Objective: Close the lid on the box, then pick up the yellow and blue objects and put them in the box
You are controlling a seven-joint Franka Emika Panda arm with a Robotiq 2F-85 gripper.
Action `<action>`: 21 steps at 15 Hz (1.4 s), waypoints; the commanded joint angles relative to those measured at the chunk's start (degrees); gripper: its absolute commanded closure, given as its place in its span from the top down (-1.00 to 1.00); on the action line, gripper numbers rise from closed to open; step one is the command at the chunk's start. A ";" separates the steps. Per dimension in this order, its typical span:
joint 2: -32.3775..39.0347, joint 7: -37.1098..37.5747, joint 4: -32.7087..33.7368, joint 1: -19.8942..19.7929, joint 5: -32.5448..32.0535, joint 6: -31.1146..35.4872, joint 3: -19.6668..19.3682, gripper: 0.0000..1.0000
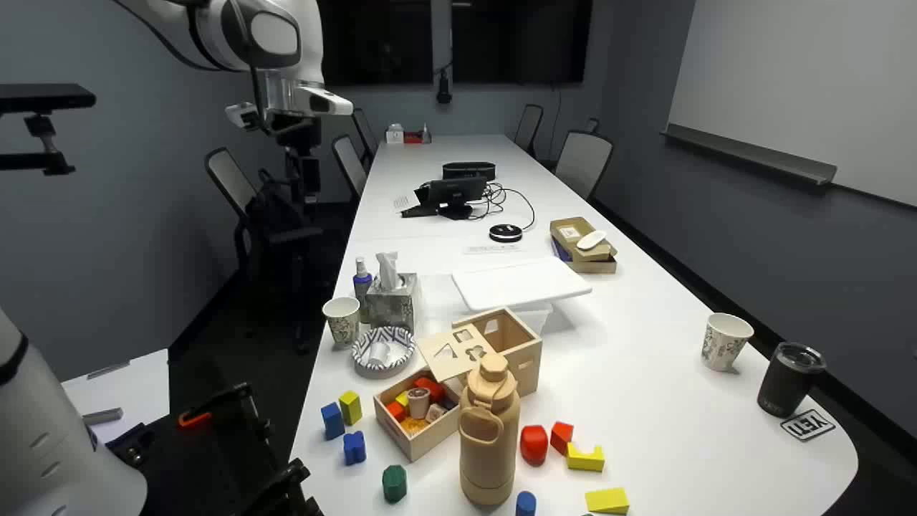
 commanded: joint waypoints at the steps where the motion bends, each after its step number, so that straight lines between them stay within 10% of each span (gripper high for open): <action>1: 0.07 0.19 0.05 1.20 -0.26 -0.05 -1.18 1.00; 6: 2.20 1.11 -0.31 -0.31 -1.82 3.00 -2.56 1.00; 13: 18.85 5.81 -1.38 -6.32 -9.32 28.98 -12.95 1.00; 21: 32.74 5.21 1.60 -2.57 -9.56 20.17 -21.22 1.00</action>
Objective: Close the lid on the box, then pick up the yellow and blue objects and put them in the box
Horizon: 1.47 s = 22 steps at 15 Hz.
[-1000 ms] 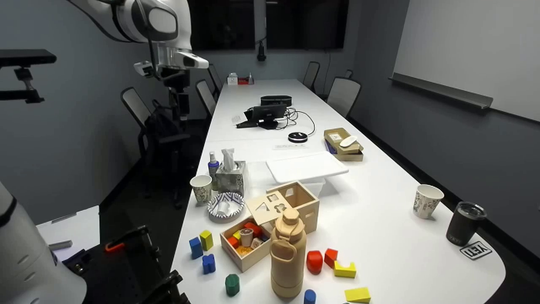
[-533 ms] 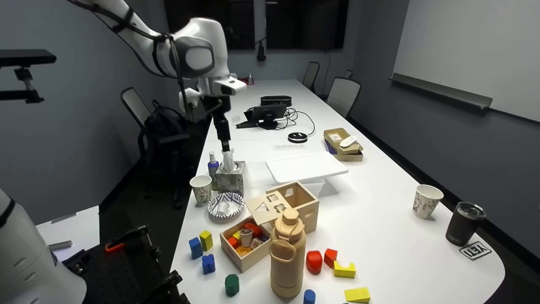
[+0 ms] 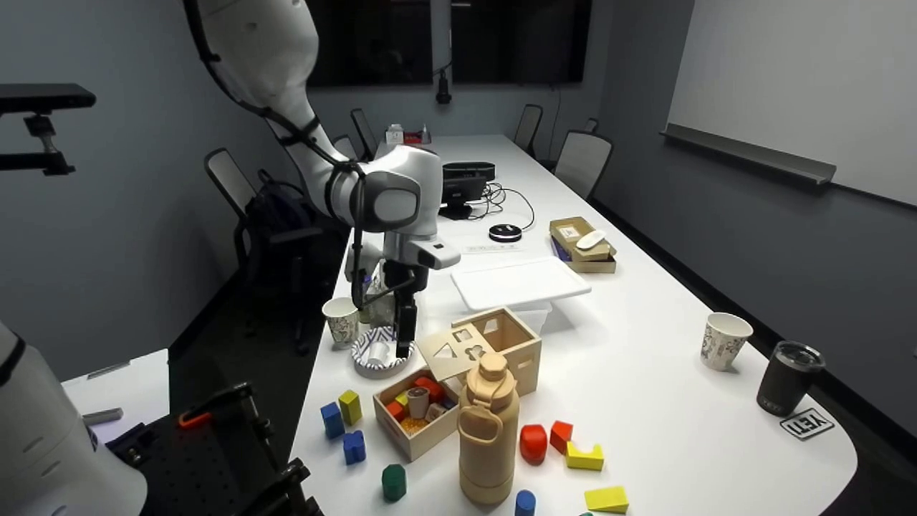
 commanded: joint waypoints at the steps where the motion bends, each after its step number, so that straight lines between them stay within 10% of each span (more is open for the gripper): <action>1: 4.28 1.98 2.29 2.93 -1.14 -4.25 -2.70 1.00; 22: 19.35 7.33 12.32 16.53 -8.88 13.49 -16.37 1.00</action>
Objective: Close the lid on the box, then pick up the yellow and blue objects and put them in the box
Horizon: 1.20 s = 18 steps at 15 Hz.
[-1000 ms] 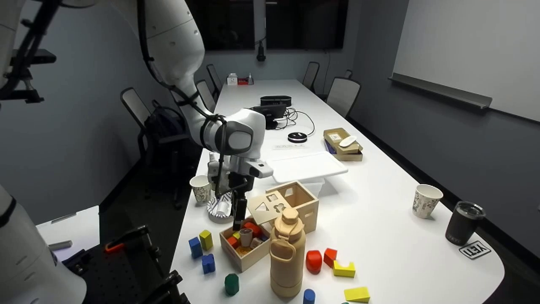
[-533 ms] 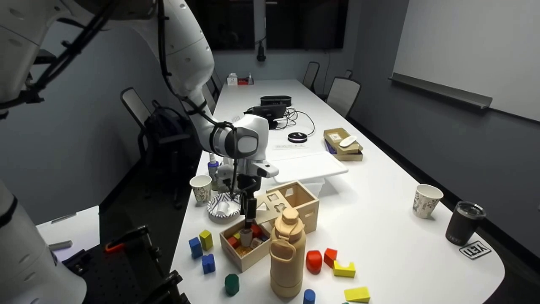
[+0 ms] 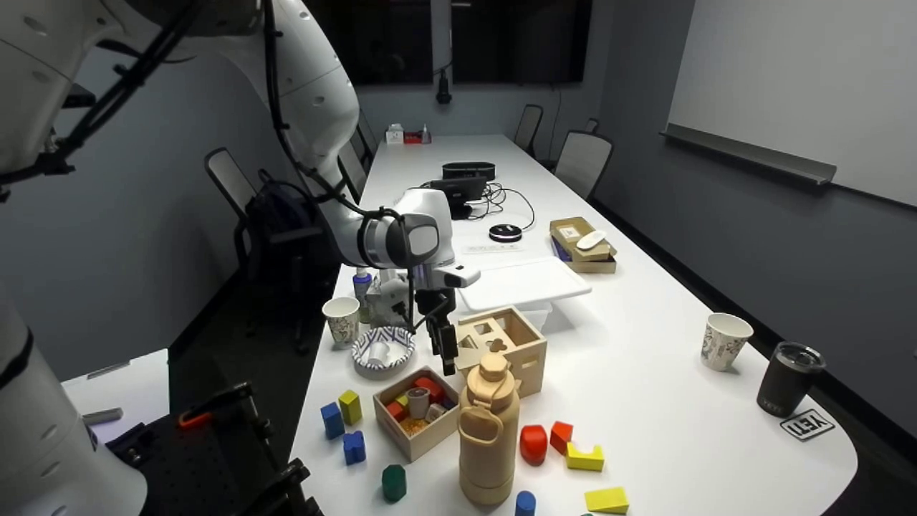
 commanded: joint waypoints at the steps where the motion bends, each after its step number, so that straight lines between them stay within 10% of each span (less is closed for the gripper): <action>1: 0.99 3.21 -0.12 2.69 -2.15 3.56 -3.61 1.00; 14: 1.66 2.11 3.97 1.91 -0.04 3.41 -4.61 1.00; 18: -3.59 -2.64 1.23 -1.14 3.03 -2.58 0.75 1.00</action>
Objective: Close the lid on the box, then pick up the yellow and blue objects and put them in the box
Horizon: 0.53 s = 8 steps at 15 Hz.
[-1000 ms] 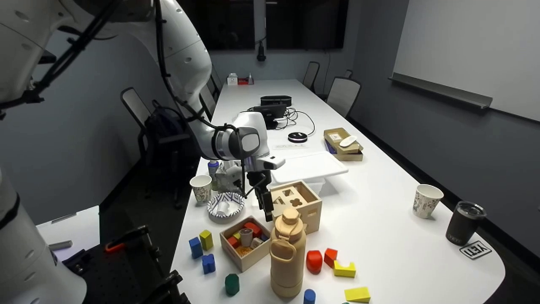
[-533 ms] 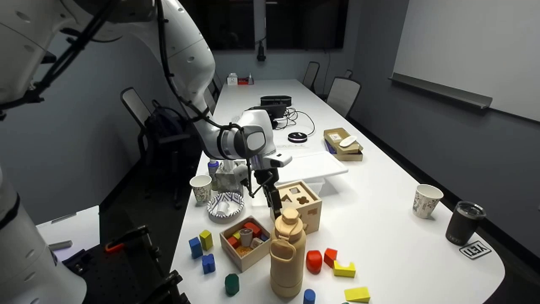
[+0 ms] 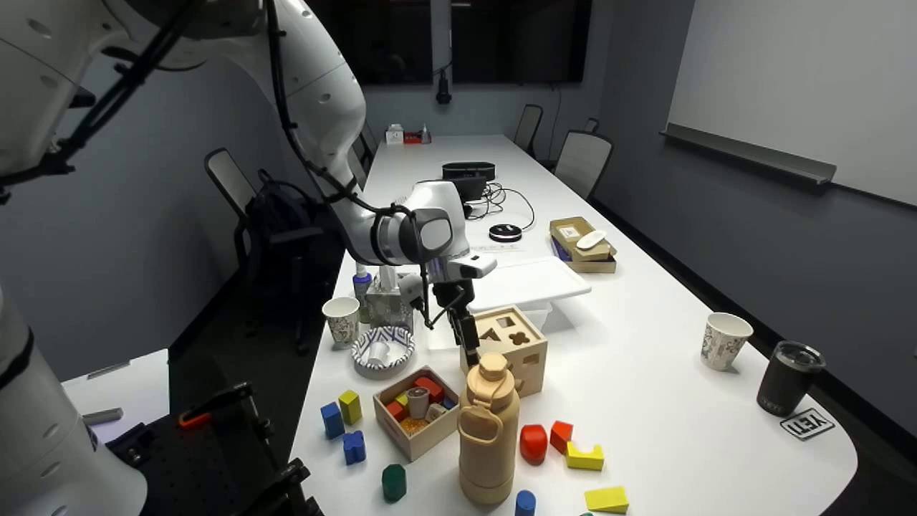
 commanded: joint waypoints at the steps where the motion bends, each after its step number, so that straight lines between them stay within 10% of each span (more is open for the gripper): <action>1: -6.58 -4.85 -2.97 -3.25 3.51 -7.22 5.90 1.00; 8: -14.47 -13.09 -9.23 -7.51 10.76 -18.36 16.11 1.00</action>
